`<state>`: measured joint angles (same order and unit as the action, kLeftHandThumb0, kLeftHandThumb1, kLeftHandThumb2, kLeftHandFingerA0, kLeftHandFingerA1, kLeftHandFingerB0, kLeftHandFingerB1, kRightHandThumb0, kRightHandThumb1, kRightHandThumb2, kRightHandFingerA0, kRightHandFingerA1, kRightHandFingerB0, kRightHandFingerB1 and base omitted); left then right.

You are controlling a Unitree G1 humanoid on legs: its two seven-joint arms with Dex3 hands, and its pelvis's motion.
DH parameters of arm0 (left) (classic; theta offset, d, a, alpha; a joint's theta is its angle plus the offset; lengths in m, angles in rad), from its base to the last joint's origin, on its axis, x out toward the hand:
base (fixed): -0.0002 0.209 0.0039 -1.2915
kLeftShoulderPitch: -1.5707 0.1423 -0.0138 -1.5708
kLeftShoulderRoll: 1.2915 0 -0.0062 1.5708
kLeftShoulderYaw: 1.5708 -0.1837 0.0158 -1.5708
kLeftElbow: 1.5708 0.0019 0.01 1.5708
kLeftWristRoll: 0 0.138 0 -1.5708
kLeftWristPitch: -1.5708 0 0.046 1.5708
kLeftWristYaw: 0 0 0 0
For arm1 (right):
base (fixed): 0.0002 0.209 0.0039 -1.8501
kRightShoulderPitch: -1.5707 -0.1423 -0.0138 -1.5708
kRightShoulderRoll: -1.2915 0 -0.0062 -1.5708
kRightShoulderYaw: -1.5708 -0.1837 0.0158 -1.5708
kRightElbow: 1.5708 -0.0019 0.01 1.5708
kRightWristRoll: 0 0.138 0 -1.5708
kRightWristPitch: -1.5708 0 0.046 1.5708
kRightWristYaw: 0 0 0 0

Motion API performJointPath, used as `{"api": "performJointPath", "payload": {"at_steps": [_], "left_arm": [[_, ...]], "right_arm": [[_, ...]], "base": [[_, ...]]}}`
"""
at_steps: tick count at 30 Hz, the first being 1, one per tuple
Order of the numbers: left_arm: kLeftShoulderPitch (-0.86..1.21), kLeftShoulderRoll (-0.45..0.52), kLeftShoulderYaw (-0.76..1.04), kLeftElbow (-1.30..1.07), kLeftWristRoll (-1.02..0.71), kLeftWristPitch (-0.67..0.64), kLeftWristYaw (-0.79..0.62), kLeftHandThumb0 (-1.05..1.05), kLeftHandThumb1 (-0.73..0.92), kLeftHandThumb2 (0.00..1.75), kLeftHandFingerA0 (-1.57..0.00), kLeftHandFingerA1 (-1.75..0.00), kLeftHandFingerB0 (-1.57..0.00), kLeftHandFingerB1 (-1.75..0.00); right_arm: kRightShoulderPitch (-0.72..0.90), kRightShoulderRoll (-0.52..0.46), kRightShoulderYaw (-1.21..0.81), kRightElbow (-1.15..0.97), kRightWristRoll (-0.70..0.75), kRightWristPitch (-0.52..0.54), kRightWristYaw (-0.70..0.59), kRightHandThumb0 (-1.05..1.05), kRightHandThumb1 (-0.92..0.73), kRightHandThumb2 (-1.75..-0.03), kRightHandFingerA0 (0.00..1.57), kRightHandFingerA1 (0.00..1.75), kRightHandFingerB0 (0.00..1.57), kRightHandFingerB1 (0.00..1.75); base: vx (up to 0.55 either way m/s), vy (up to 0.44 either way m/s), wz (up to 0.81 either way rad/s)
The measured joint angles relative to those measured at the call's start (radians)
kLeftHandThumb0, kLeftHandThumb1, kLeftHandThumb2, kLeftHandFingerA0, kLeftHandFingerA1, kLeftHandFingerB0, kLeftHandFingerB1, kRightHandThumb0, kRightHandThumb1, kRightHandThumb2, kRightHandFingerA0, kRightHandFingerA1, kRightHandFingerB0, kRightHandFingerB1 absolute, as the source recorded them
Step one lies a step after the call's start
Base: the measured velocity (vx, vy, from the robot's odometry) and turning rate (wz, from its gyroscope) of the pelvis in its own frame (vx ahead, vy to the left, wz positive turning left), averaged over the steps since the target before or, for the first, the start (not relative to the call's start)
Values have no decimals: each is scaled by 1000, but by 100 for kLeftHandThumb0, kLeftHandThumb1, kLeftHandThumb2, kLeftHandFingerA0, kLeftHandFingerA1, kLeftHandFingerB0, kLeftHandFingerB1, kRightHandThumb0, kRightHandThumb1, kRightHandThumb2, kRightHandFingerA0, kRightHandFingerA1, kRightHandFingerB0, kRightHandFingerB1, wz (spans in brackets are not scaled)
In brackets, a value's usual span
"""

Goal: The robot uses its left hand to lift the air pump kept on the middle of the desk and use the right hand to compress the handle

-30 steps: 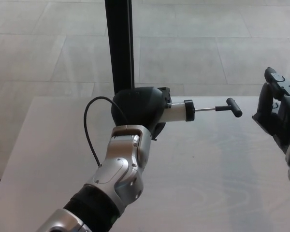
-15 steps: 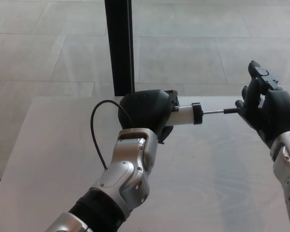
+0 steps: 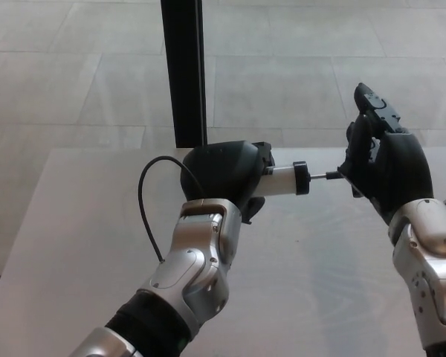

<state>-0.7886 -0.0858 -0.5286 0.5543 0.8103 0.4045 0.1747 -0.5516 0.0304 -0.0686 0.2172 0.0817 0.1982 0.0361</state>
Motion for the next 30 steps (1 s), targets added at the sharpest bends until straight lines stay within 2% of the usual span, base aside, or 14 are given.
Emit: {"api": "performJointPath", "payload": {"at_steps": [1, 2, 3, 4, 7, 9, 10, 14, 15, 16, 21, 22, 25, 30], "left_arm": [[0, -1, 0, 0, -1, 0, -1, -26, 71, 64, -78, -157, -68, -65], [-1, -2, 1, 0, -3, 0, -2, -26, 71, 64, -77, -158, -70, -65], [-2, -3, 1, 0, -4, 0, -3, -28, 72, 64, -78, -161, -71, -65], [-3, -5, 2, 1, -5, 1, -3, -34, 74, 65, -77, -163, -71, -79], [-12, -10, 6, 4, -10, 1, -3, -37, 72, 65, -77, -163, -70, -76], [-27, -11, -2, 10, -8, 6, -16, -36, 67, 65, -80, -159, -77, -74], [-39, -12, -4, 16, -7, 12, -23, -32, 66, 59, -84, -159, -79, -76], [-71, -17, -10, 38, -6, 34, -41, -38, 53, 69, -88, -148, -73, -74], [-74, -17, -11, 40, -6, 37, -44, -37, 54, 66, -85, -152, -72, -73], [-76, -17, -11, 40, -6, 40, -47, -27, 59, 61, -81, -153, -77, -71], [-78, -17, -9, 36, -6, 51, -55, -28, 59, 62, -79, -153, -77, -74], [-78, -17, -8, 36, -6, 51, -55, -26, 62, 58, -77, -154, -73, -63], [-78, -18, -4, 28, -7, 57, -64, -29, 65, 63, -76, -152, -66, -56], [-81, -18, -2, 16, -7, 75, -83, -32, 64, 63, -76, -150, -68, -63]], "right_arm": [[2, 0, 3, -2, -1, 0, -1, -105, -92, -89, 0, 0, 0, 0], [3, 0, 6, -4, -1, 1, -2, -105, -84, -127, 0, 9, 0, 0], [5, 0, 8, -6, -2, 2, -3, -105, -92, -89, 0, 0, 0, 0], [5, 0, 10, -8, -2, 2, -4, -105, -92, -89, 0, 0, 0, 0], [7, 3, 15, -14, -2, 7, -8, -105, -92, -89, 0, 0, 0, 0], [9, 4, 18, -19, -2, 11, -10, -105, -92, -90, 0, 0, 0, 0], [9, 4, 20, -23, -2, 13, -10, -104, -92, -99, 0, 0, 0, 0], [10, 2, 30, -30, -7, 26, -11, -103, -92, -95, 0, 0, 0, 0], [11, 2, 33, -30, -8, 28, -12, -103, -92, -96, 0, 0, 0, 0], [11, 2, 34, -30, -9, 30, -13, -105, -90, -134, 0, 12, 0, 2], [11, 14, 40, -30, -22, 34, -35, -105, -90, -133, 0, 7, 0, 0], [11, 15, 40, -30, -23, 34, -39, -105, -88, -132, 0, 5, 0, 0], [11, 34, 38, -30, -30, 36, -64, -105, -90, -134, 0, 7, 0, 0], [8, 51, 39, -25, -40, 42, -94, -105, -91, -134, 0, 8, 0, 0]], "base": [[0, 0, 0], [0, 0, 0], [0, 0, 0], [0, 0, 0], [0, 0, 0], [0, 0, 0], [0, 0, 0], [0, 0, 0], [0, 0, 0], [0, 0, 0], [0, 0, 0], [0, 0, 0], [0, 0, 0], [0, 0, 0]]}}
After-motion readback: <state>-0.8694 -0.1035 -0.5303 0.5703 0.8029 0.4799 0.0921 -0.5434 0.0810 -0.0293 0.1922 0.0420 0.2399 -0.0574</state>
